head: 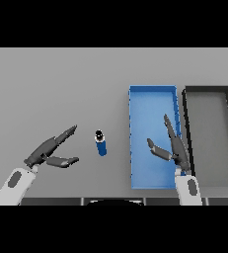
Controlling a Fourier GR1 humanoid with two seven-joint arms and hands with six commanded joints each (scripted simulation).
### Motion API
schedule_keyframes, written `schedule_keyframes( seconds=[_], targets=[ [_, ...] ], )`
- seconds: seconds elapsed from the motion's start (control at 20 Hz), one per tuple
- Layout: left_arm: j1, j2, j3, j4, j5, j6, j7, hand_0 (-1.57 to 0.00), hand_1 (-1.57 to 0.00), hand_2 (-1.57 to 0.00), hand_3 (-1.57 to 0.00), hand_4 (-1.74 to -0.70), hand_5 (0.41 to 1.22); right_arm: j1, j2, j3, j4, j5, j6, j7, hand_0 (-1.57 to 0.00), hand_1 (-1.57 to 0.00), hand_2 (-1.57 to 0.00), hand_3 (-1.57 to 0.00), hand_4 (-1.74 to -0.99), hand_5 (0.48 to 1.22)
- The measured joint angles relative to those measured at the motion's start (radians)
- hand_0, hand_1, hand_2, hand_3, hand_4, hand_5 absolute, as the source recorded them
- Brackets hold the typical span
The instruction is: Pick up the blue pipe and place it into the blue bin.
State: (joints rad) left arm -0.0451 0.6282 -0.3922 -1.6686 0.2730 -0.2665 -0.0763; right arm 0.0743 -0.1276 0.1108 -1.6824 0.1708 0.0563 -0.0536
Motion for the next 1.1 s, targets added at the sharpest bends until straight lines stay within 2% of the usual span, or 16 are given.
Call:
schedule_keyframes(
  seconds=[0.1,0.2,0.45,0.55,0.7,0.75,0.8,0.9,0.95,1.1],
  targets=[
    [-0.004,-0.035,-0.039,-0.004,-0.051,0.021,0.015,0.0,0.0,0.0,0.0,-1.18,0.475,0.016,-0.001,0.003,-0.007,0.0,0.005,-0.007,0.0,0.0,0.0,0.0,-1.217,0.615],
    [0.009,-0.063,-0.074,-0.001,-0.104,0.037,-0.003,0.0,0.0,0.0,0.0,-1.19,0.466,0.017,0.018,0.015,-0.014,0.01,-0.009,0.001,0.0,0.0,0.0,0.0,-1.223,0.619],
    [-0.05,-0.166,-0.113,0.091,-0.147,0.053,0.009,0.0,0.0,0.0,0.0,-1.21,0.468,0.042,0.028,0.027,-0.034,0.019,-0.013,-0.006,0.0,0.0,0.0,0.0,-1.229,0.622],
    [-0.09,-0.212,-0.12,0.14,-0.147,0.054,0.043,0.0,0.0,0.0,0.0,-1.19,0.467,0.042,0.024,0.018,-0.038,0.015,-0.017,0.006,0.0,0.0,0.0,0.0,-1.223,0.618],
    [-0.12,-0.264,-0.126,0.208,-0.147,0.043,0.022,0.0,0.0,0.0,0.0,-1.17,0.464,0.054,0.02,0.02,-0.054,0.019,-0.017,-0.004,0.0,0.0,0.0,0.0,-1.208,0.608],
    [-0.139,-0.291,-0.142,0.231,-0.17,0.051,0.03,0.0,0.0,0.0,0.0,-1.15,0.459,0.041,0.02,0.014,-0.047,0.014,-0.018,0.02,0.0,0.0,0.0,0.0,-1.206,0.606],
    [-0.141,-0.294,-0.149,0.252,-0.187,0.049,0.016,0.0,0.0,0.0,0.0,-1.14,0.459,0.048,0.016,0.009,-0.053,0.007,-0.015,0.011,0.0,0.0,0.0,0.0,-1.204,0.607],
    [-0.176,-0.333,-0.162,0.301,-0.217,0.061,0.015,0.0,0.0,0.0,0.0,-1.15,0.479,0.057,0.02,0.018,-0.051,0.013,-0.012,0.005,0.0,0.0,0.0,0.0,-1.202,0.606],
    [-0.185,-0.35,-0.159,0.303,-0.197,0.048,-0.012,0.0,0.0,0.0,0.0,-1.17,0.495,0.046,0.02,0.013,-0.055,0.009,-0.015,0.019,0.0,0.0,0.0,0.0,-1.204,0.607],
    [-0.211,-0.391,-0.145,0.354,-0.179,0.042,-0.05,0.0,0.0,-0.04,-0.01,-1.24,0.558,0.062,0.017,0.004,-0.042,0.001,-0.013,0.007,0.0,0.0,0.0,0.0,-1.204,0.605]
  ],
)
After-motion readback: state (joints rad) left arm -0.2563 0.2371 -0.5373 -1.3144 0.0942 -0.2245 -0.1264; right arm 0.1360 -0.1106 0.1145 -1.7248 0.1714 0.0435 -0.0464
